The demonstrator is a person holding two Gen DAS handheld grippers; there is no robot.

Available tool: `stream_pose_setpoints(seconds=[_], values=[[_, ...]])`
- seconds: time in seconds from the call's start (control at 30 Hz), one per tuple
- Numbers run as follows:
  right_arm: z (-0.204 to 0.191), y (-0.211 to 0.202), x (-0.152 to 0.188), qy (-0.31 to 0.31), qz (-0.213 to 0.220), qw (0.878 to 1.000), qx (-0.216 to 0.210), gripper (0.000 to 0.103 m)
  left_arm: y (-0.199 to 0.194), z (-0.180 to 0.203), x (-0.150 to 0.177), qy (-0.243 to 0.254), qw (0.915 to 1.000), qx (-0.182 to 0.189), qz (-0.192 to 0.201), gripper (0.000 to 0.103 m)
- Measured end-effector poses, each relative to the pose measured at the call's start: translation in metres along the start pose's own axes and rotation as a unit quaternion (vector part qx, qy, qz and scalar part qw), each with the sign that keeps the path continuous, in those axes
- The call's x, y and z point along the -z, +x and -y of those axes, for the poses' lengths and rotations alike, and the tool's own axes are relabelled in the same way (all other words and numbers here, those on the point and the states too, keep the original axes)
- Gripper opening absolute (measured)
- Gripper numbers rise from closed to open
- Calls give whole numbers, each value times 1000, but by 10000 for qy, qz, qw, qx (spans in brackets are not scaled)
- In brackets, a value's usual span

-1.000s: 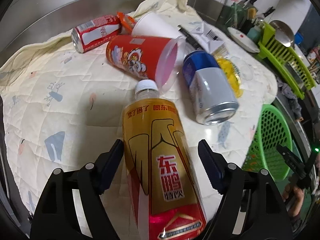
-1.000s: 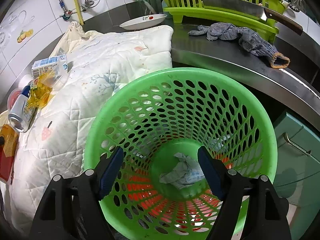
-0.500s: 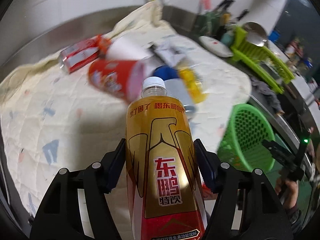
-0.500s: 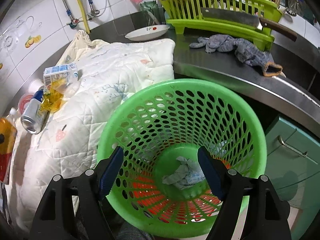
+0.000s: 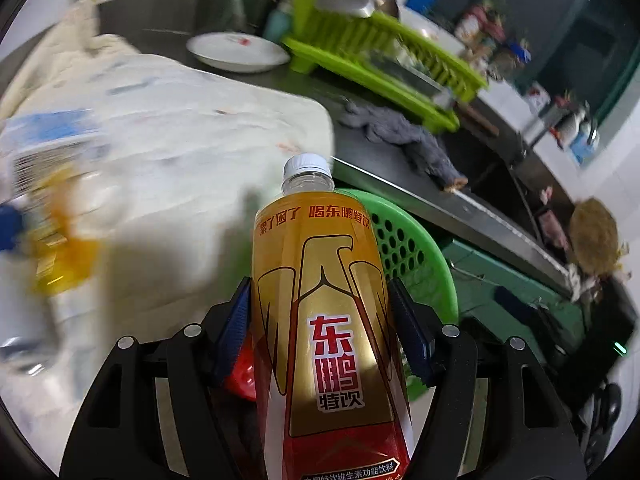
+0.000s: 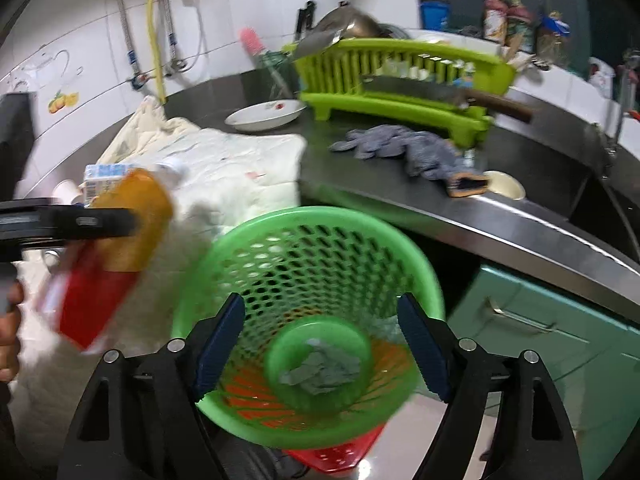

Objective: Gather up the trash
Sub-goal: 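Carry the bottle to the green basket and open the left gripper, then grasp the yellow snack wrapper with the right gripper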

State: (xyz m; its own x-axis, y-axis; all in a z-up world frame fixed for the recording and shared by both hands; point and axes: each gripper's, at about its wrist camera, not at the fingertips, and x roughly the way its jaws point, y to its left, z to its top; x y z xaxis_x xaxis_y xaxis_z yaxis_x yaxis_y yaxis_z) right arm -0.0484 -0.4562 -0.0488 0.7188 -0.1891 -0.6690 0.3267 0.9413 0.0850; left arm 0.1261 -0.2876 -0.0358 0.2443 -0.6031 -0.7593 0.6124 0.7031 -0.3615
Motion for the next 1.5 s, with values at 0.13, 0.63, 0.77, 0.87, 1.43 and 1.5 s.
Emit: stream_pose_setpoints(seconds=[0.13, 0.63, 0.77, 0.87, 1.43, 1.5], values=[[24, -5, 10, 204, 7, 9996, 199, 76, 57, 25, -4, 145, 9992, 111, -359, 66], [66, -12, 30, 709, -44, 9966, 407, 77, 109, 38, 5, 258, 9978, 129, -598, 78], [54, -15, 25, 601, 23, 9978, 274, 77, 75, 32, 5, 328, 9990, 17, -302, 78], [38, -16, 19, 458, 52, 9989, 122, 77, 42, 24, 6, 357, 9993, -123, -16, 78], [-82, 11, -24, -304, -232, 9896, -1383, 77, -118, -88, 34, -424, 9829, -1392, 1131, 78], [-96, 17, -30, -335, -287, 9869, -1550, 77, -134, -103, 36, -554, 9788, -1529, 1245, 78]])
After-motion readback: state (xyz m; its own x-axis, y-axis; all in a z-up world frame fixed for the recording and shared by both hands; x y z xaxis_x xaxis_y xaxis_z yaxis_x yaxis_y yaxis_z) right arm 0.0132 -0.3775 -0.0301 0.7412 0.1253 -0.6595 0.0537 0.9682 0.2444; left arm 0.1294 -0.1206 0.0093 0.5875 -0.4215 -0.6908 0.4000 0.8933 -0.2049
